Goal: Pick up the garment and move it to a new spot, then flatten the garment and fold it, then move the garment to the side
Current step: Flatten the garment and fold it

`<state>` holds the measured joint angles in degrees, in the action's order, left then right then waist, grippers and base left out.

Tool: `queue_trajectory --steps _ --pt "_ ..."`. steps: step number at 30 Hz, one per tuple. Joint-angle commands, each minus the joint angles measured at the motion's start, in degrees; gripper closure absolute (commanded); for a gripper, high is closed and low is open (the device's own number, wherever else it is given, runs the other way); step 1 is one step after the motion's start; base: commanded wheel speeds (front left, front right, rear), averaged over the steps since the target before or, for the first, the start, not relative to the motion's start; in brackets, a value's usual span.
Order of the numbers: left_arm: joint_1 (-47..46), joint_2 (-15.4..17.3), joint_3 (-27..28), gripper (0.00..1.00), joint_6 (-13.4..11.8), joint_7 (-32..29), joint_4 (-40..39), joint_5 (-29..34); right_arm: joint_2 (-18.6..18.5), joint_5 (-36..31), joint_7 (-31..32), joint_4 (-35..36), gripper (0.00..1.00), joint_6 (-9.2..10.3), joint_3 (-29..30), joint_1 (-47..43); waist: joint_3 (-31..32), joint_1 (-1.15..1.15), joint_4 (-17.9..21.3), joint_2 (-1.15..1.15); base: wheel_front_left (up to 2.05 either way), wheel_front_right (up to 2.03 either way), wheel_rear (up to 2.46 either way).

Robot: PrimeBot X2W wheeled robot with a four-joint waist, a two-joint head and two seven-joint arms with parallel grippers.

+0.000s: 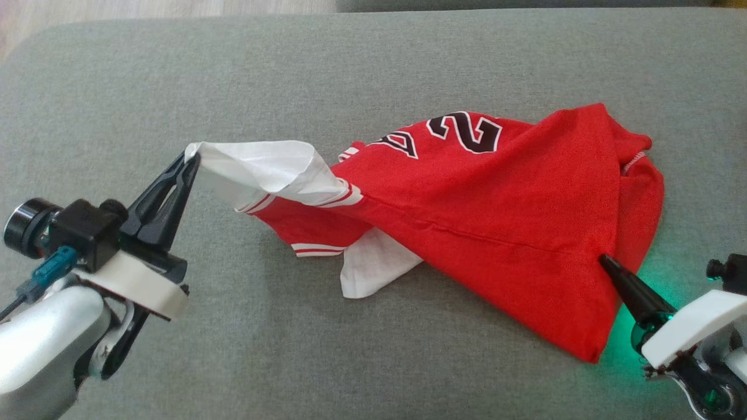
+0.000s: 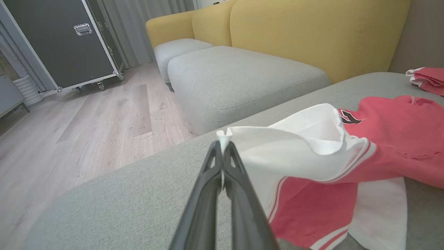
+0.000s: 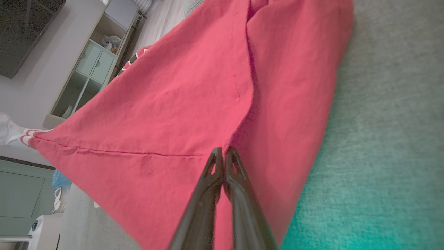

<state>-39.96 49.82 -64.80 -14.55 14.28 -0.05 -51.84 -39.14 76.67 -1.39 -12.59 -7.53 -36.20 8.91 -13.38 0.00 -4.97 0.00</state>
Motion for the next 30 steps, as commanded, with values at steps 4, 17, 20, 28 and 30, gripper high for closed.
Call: queue_trajectory --steps 4,17,20,28,30 --pt "-3.0 2.2 3.3 1.00 0.3 0.6 -0.1 0.0 -2.4 0.9 -1.0 2.2 1.00 0.04 -0.9 1.0 0.5 0.00 0.5 0.00 0.00 0.00 0.00" --pt "-6.5 5.9 5.9 1.00 1.6 0.7 -0.5 5.3 -14.0 2.0 -11.6 14.1 1.00 0.04 9.3 4.2 11.3 0.00 4.3 0.00 0.00 0.00 0.00" --pt "-9.6 6.9 6.3 1.00 2.8 0.1 -0.8 7.2 -16.8 2.0 -11.3 16.0 1.00 0.04 12.0 8.0 13.8 0.00 5.6 0.00 0.00 0.00 0.00" --pt "-24.4 3.8 9.8 1.00 6.8 -1.6 1.3 12.4 -21.9 -1.2 -7.2 12.8 1.00 0.04 16.9 22.4 16.1 0.00 6.3 0.00 0.00 0.00 0.00" --pt "-27.3 1.8 10.1 1.00 8.3 -2.0 3.1 12.5 -22.6 -2.6 -4.2 12.0 1.00 0.04 15.6 24.8 16.3 0.00 6.2 0.00 0.00 0.00 0.00"
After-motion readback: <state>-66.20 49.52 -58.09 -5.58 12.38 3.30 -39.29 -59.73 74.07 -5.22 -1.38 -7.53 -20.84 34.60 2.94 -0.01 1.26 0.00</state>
